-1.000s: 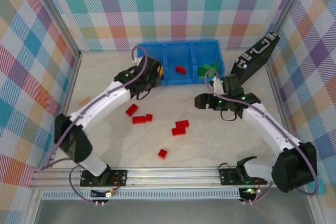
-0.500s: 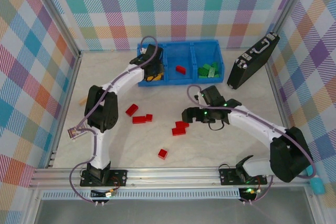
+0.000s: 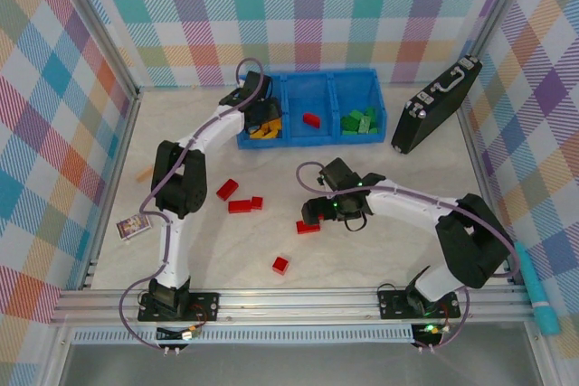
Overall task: Sort the legos into containers by color
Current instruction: Place the lego in the container, then pick up the lego from the center of the table.
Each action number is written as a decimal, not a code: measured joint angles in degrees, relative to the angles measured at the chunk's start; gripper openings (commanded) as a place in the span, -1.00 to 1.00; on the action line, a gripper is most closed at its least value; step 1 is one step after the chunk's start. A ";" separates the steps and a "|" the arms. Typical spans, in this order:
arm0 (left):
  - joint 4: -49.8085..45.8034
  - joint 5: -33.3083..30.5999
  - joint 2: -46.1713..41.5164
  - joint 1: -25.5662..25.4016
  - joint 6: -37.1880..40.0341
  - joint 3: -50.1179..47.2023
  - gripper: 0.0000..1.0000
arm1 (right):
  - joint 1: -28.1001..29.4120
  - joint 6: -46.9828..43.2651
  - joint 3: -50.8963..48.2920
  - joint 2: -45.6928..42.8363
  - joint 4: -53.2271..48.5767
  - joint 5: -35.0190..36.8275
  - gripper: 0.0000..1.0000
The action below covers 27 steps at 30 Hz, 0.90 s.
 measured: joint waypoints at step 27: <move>-19.80 -0.57 -50.01 0.20 15.80 -10.67 0.62 | 2.29 -2.43 8.96 13.31 -2.43 7.56 0.42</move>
